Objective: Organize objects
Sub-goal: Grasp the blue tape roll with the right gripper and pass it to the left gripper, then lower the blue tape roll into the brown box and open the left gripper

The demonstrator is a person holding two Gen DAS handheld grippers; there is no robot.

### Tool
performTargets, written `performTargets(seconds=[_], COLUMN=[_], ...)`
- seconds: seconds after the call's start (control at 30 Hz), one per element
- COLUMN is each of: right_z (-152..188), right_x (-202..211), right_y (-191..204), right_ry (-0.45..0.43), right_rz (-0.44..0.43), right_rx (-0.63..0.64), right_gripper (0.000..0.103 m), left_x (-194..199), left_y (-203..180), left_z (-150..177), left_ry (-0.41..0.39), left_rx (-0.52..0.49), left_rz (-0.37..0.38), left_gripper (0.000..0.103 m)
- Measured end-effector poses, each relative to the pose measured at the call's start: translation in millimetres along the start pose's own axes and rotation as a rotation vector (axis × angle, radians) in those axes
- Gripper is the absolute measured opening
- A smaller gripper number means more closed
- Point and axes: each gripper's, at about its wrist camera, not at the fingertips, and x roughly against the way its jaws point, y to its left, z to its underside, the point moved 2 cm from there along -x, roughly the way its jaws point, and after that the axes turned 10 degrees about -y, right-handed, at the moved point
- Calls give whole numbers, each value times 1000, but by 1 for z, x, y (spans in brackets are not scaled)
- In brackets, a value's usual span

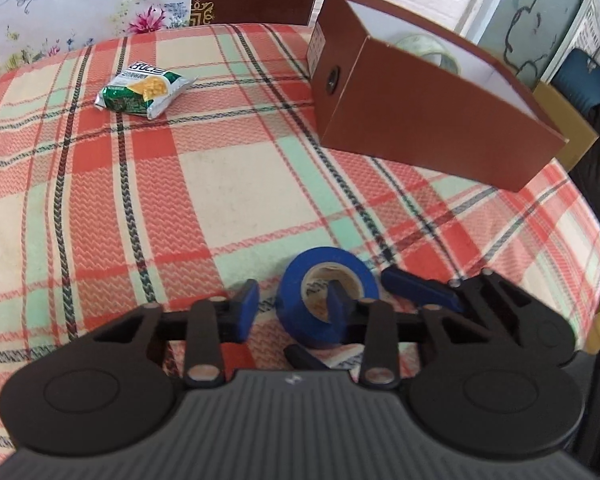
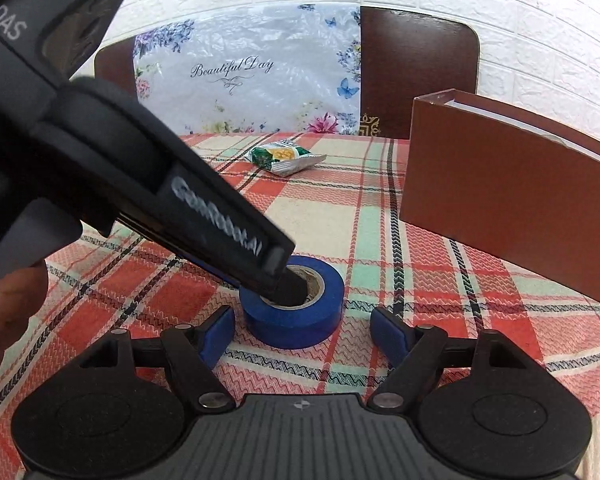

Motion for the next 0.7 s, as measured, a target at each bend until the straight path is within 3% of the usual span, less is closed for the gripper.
performTargets(seconds=[0.1,0.13,0.17,0.2,0.3,0.4,0.7], right_z=[-1,-2,-3,-3,-4,-13,-61], right_x=[-4,-4,-5,-4,4,18,49], right_y=[2,3,4,6,6,0,-73], right_ry=[10,11,8,3,-29,-99,-294], right_rz=[-4,-14,-26,-18,-16,12,216], right_rx=[12,16,24,35,32,35,90], right_gripper=[72,69,58,56,56,56,56], left_x=[-2,-3,-4,-4,1,11,8], left_y=[4,3,0,-3,-9,-13,-92], left_z=[-1,-1,-2,-2,-4,-17,-96], left_ry=[-6,-8,-8,-5,-5,-32,-185], left_rx=[15,8,-3,-18,-33,-5,-131], left_rz=[-3,-7,-9,-14,-35,-11,108], left_gripper=[29,28,25,22,22,22,22])
